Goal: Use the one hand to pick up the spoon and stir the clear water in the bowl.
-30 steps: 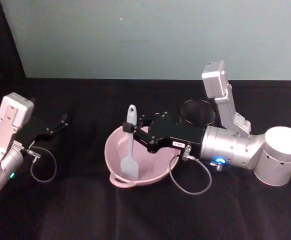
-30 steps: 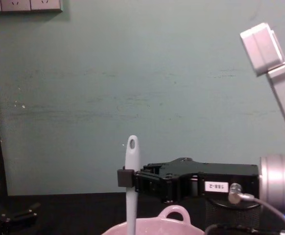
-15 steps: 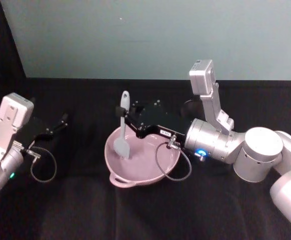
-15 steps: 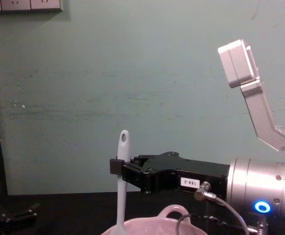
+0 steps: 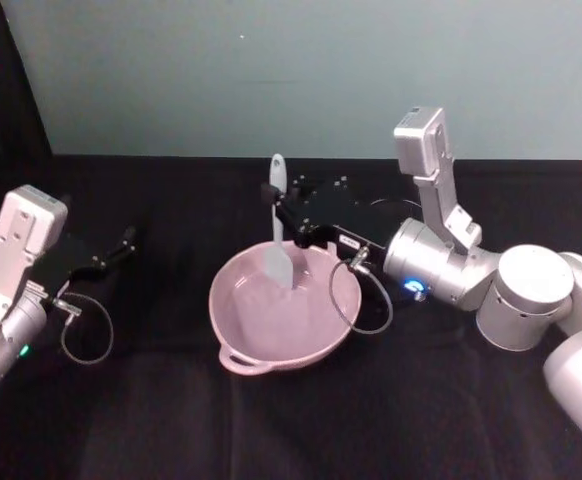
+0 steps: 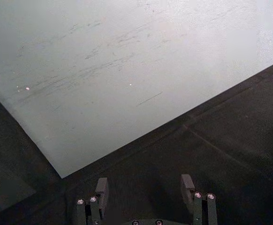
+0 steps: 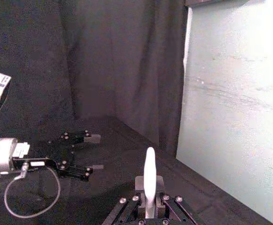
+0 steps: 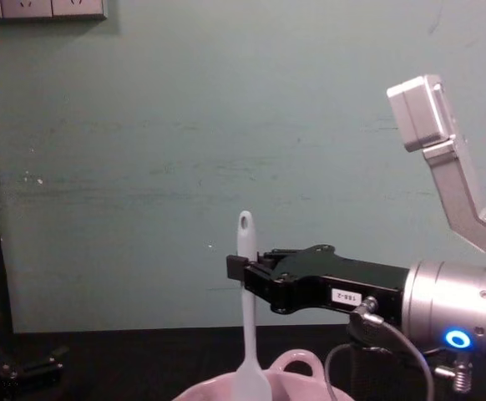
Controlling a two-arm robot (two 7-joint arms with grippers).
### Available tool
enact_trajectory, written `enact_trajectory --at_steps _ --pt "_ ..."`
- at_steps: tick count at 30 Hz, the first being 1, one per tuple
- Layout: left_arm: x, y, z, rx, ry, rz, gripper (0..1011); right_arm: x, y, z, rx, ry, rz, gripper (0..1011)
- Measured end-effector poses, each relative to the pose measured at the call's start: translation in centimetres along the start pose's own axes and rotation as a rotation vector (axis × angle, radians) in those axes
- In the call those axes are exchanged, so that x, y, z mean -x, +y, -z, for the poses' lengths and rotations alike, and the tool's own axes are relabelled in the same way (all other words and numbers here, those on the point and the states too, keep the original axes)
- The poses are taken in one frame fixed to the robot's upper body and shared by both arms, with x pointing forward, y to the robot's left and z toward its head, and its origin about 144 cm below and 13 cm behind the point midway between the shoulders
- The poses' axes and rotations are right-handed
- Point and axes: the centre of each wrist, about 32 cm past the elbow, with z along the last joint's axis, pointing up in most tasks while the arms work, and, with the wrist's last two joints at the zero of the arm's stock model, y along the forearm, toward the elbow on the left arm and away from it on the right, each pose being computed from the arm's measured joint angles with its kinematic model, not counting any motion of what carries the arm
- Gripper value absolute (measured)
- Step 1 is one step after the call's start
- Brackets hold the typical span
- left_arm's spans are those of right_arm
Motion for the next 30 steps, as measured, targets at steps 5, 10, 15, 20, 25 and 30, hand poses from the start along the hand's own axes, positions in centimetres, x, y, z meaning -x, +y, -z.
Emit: enact_trajectory --at_steps 5,10,15,20,25,30 --pt "0.0 0.0 0.0 0.000 0.000 0.000 1011 -0.2 -1.2 -0.4 0.009 -0.024 0.005 118" --pt "0.0 0.0 0.0 0.000 0.000 0.000 1011 0.0 -2.4 -1.0 0.027 -0.030 -0.019 118" --pt "0.0 0.0 0.0 0.000 0.000 0.000 1011 0.6 -3.6 -1.5 0.045 -0.019 -0.066 118" --pt "0.0 0.0 0.0 0.000 0.000 0.000 1011 1.3 -4.4 -1.8 0.052 0.018 -0.118 118" --pt "0.0 0.0 0.0 0.000 0.000 0.000 1011 1.9 -4.4 -2.0 0.046 0.045 -0.158 118" --pt "0.0 0.0 0.0 0.000 0.000 0.000 1011 2.5 -3.8 -2.0 0.034 0.060 -0.190 118"
